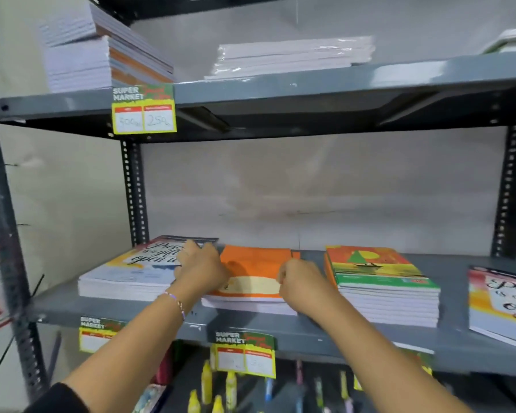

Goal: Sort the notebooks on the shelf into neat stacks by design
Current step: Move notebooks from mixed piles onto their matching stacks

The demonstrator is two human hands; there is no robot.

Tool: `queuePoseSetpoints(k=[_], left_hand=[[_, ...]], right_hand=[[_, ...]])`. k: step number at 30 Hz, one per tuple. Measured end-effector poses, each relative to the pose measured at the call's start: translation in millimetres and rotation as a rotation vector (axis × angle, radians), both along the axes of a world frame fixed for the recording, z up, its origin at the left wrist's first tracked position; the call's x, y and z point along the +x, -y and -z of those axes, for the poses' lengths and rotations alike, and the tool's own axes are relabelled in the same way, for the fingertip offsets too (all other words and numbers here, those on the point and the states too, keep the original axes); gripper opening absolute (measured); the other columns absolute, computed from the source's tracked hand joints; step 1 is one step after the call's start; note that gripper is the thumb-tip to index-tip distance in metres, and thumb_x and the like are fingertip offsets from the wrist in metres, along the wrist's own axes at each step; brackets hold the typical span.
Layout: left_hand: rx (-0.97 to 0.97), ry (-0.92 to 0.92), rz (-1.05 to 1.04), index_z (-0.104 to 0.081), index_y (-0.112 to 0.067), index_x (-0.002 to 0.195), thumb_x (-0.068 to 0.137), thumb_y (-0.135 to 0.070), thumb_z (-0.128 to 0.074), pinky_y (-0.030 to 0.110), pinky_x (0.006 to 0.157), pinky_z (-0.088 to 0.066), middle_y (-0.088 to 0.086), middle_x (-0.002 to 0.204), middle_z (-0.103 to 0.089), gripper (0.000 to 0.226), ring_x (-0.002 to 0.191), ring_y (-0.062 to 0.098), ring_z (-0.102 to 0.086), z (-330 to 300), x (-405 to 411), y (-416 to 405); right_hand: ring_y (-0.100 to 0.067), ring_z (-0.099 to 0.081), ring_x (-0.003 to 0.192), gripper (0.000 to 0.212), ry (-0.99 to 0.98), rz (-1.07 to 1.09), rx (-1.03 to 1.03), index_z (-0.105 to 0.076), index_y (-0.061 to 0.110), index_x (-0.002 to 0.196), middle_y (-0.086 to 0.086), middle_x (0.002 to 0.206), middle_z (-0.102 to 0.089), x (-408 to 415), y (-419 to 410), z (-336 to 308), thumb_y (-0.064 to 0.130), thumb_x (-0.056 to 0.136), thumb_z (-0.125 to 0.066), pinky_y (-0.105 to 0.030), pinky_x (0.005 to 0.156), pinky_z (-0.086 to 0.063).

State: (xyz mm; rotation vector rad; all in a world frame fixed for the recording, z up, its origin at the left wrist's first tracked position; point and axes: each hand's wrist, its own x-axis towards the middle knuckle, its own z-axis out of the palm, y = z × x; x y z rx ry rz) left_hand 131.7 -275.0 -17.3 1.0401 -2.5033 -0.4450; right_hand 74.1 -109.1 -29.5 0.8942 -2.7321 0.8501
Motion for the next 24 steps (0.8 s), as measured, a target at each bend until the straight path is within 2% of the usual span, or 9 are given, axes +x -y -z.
queuePoseSetpoints(k=[5,9,11,13,17,18,19,22,24], left_hand=[[0.037,-0.413,0.335,-0.057,-0.021,0.125,0.083,-0.023,-0.066,0.035,0.1,-0.04,0.01,0.131,-0.051,0.043,0.117,0.03,-0.05,-26.1,-13.0,-72.6],[0.558,-0.704,0.812,-0.065,-0.015,0.097,0.086,0.002,-0.059,0.029,0.07,-0.046,0.006,0.092,-0.065,0.021,0.072,0.018,-0.056,-33.6,-34.1,-180.7],[0.735,-0.642,0.96,-0.06,-0.018,0.086,0.086,0.007,-0.055,0.029,0.068,-0.044,0.005,0.082,-0.061,0.026,0.065,0.014,-0.053,-29.5,-51.7,-238.5],[0.753,-0.481,1.04,-0.057,-0.018,0.088,0.087,0.002,-0.055,0.026,0.068,-0.042,0.003,0.08,-0.059,0.021,0.064,0.014,-0.051,-21.4,-71.5,-292.4],[0.413,-0.005,1.025,-0.059,-0.013,0.086,0.087,-0.017,-0.055,0.02,0.052,-0.035,0.004,0.084,-0.057,0.006,0.072,0.017,-0.049,-5.4,-109.5,-354.5],[0.356,0.104,1.024,-0.063,-0.005,0.095,0.089,-0.019,-0.052,0.018,0.049,-0.032,0.009,0.091,-0.061,0.018,0.076,0.02,-0.052,-1.5,-118.4,-364.0],[0.295,0.189,1.009,-0.065,-0.002,0.099,0.091,-0.021,-0.05,0.019,0.048,-0.03,0.014,0.097,-0.065,0.026,0.082,0.023,-0.055,3.1,-128.6,-369.3],[0.374,0.197,0.883,-0.057,-0.015,0.07,0.086,-0.024,-0.056,0.023,0.056,-0.038,0.004,0.075,-0.056,0.018,0.071,0.021,-0.054,10.1,-149.1,-374.4],[0.453,0.196,0.833,-0.058,-0.017,0.079,0.085,-0.021,-0.059,0.028,0.064,-0.043,0.004,0.082,-0.055,0.007,0.072,0.021,-0.053,7.2,-159.0,-373.4]], right_hand=[[-0.021,-0.066,0.093,0.026,-0.257,0.069,-0.395,-0.074,0.019,0.097,-0.001,0.101,-0.075,-0.7,-99.0,-24.3,0.005,0.087,-0.054,-0.023,0.076,-0.044],[-0.021,-0.066,0.094,0.023,-0.232,0.309,-0.328,-0.074,0.02,0.096,0.001,0.102,-0.075,-25.2,-206.9,-19.2,0.008,0.088,-0.057,-0.021,0.074,-0.04],[-0.026,-0.065,0.101,0.024,-0.162,0.459,-0.13,-0.073,0.02,0.102,-0.004,0.106,-0.075,-35.7,-259.4,-1.8,0.01,0.088,-0.056,-0.028,0.08,-0.046],[-0.026,-0.066,0.097,0.022,-0.092,0.531,-0.003,-0.072,0.021,0.102,-0.006,0.099,-0.074,-40.6,-309.5,17.2,0.017,0.084,-0.061,-0.031,0.08,-0.049],[-0.013,-0.059,0.115,0.063,0.077,0.39,0.101,-0.063,0.028,0.119,0.008,0.118,-0.066,-37.9,-370.8,49.0,0.042,0.06,-0.083,-0.025,0.089,-0.045],[-0.014,-0.054,0.122,0.071,0.043,0.396,0.117,-0.058,0.028,0.127,0.007,0.129,-0.062,-40.2,-377.2,55.8,0.039,0.062,-0.083,-0.024,0.096,-0.041],[-0.015,-0.047,0.129,0.071,-0.027,0.417,0.134,-0.051,0.028,0.134,0.006,0.139,-0.054,-43.4,-379.7,62.5,0.034,0.07,-0.079,-0.025,0.104,-0.035],[-0.015,-0.026,0.143,0.063,-0.221,0.454,0.26,-0.029,0.031,0.147,0.002,0.157,-0.03,-50.9,-377.0,78.4,0.01,0.091,-0.047,-0.037,0.119,-0.009],[-0.015,-0.018,0.146,0.069,-0.27,0.478,0.271,-0.022,0.032,0.149,0.002,0.159,-0.023,-54.3,-378.3,85.6,0.0,0.09,-0.036,-0.041,0.12,-0.001]])
